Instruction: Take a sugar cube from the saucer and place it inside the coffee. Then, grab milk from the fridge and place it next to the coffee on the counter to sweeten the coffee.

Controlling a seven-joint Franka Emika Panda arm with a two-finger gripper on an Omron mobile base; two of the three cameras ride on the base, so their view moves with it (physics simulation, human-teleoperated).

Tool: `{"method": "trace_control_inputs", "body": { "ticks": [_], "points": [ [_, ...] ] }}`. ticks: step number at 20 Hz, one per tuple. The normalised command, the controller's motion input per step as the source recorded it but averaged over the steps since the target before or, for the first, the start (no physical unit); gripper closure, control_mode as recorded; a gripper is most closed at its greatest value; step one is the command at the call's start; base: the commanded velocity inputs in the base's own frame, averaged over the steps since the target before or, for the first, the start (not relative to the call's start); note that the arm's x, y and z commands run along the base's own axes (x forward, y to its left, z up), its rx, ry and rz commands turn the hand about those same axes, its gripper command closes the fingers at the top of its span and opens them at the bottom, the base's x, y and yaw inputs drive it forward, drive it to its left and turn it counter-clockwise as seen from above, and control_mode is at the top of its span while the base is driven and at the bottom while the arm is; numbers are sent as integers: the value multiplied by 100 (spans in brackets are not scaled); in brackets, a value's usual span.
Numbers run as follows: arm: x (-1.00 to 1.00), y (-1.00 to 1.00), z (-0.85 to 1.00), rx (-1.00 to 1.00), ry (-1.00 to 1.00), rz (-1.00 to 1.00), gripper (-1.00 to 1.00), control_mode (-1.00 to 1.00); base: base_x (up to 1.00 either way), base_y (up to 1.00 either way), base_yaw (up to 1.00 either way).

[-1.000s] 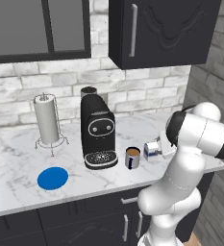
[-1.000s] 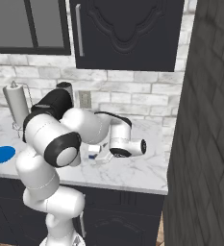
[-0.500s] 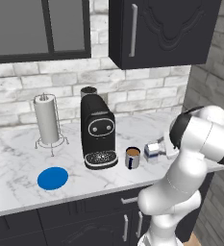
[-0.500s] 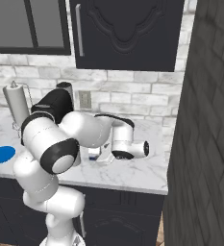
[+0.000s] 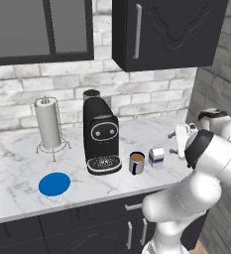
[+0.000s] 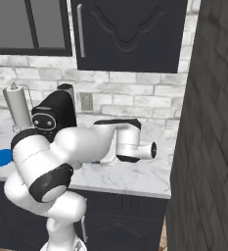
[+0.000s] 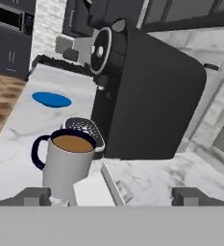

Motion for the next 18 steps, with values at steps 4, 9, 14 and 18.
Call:
{"method": "trace_control_inputs", "body": {
  "ticks": [4, 9, 14, 18],
  "points": [
    [-75, 33, 84, -25, -61, 14, -100, -100, 0, 0, 0],
    [-84, 53, 71, -42, -81, 21, -100, -100, 0, 0, 0],
    [-77, 65, 47, -49, -90, 18, -100, -100, 0, 0, 0],
    [-69, 83, 28, -53, -96, 15, -100, -100, 0, 0, 0]
  ]
}}
